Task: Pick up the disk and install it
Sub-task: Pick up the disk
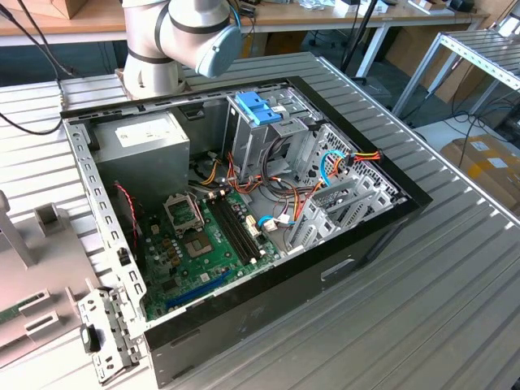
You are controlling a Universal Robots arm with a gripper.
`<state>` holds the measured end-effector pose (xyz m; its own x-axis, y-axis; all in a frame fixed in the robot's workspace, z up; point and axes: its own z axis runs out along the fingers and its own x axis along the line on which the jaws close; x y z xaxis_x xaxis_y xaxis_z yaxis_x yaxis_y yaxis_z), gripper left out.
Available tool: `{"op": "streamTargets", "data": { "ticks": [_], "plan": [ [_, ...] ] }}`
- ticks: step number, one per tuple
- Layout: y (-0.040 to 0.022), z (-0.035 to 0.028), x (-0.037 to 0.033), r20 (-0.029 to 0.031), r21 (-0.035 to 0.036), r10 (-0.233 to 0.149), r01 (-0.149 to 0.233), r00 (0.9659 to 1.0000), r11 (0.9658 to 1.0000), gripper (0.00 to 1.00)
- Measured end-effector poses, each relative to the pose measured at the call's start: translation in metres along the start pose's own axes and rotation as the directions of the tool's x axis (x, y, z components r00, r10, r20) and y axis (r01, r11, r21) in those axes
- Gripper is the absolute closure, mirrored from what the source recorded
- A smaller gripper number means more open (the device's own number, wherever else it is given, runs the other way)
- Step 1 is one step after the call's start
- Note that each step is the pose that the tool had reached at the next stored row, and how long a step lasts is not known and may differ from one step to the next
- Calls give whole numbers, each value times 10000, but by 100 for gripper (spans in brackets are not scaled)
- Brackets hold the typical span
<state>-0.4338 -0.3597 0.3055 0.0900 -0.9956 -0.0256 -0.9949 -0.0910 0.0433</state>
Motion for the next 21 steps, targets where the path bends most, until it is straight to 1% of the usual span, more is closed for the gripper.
{"op": "streamTargets", "data": {
  "ticks": [5,12,19,21],
  "plan": [
    [2,-50,-1,7,1,0,0,10000,10000,63],
    [5,-114,-3,41,4,-2,2,10000,10000,63],
    [9,-205,-5,84,8,-4,4,10000,10000,63],
    [10,-239,-6,113,11,-5,4,9999,10000,63]
  ]
}}
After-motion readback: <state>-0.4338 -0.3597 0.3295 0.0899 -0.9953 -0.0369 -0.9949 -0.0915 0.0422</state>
